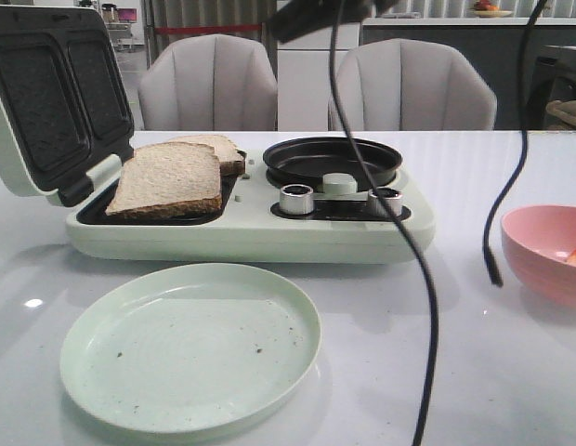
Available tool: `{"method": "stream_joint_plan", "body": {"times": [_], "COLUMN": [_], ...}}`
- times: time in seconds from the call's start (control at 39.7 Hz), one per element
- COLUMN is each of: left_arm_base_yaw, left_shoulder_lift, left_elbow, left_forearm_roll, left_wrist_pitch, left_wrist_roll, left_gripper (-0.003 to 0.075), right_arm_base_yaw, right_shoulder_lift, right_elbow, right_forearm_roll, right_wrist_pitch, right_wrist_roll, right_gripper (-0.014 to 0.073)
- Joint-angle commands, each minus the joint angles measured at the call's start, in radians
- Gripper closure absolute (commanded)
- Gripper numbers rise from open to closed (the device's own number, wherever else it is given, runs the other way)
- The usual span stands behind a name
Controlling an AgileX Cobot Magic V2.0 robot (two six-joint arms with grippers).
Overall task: Make breakfast with bread and shrimp
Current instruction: 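Carry the bread with the right gripper onto the first slice in the press, then withdraw the right gripper and move the left gripper to the lid handle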
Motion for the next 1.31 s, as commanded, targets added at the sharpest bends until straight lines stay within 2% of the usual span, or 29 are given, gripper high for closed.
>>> {"method": "stream_joint_plan", "body": {"times": [0.0, 0.28, 0.38, 0.73, 1.06, 1.28], "left_arm_base_yaw": [-0.007, -0.007, -0.007, -0.007, -0.007, -0.007], "left_shoulder_lift": [-0.001, -0.001, -0.001, -0.001, -0.001, -0.001], "left_elbow": [-0.024, -0.024, -0.024, -0.024, -0.024, -0.024], "left_forearm_roll": [0.026, 0.026, 0.026, 0.026, 0.026, 0.026], "left_wrist_pitch": [-0.075, -0.075, -0.075, -0.075, -0.075, -0.078], "left_wrist_roll": [-0.005, -0.005, -0.005, -0.005, -0.005, -0.005], "left_gripper": [0.0244, 0.0244, 0.0244, 0.0244, 0.0244, 0.0244], "right_arm_base_yaw": [0.001, 0.001, 0.001, 0.001, 0.001, 0.001], "right_shoulder_lift": [-0.138, -0.349, -0.418, -0.673, -0.948, -1.067], "right_elbow": [-0.035, -0.020, 0.039, 0.379, 0.708, 0.828], "right_forearm_roll": [-0.141, -0.664, -0.769, -0.760, -0.702, -0.709], "right_wrist_pitch": [0.019, 0.223, 0.247, 0.158, -0.008, -0.023], "right_wrist_roll": [0.101, 0.477, 0.547, 0.562, 0.563, 0.563], "right_gripper": [0.0047, 0.0047, 0.0047, 0.0047, 0.0047, 0.0047]}}
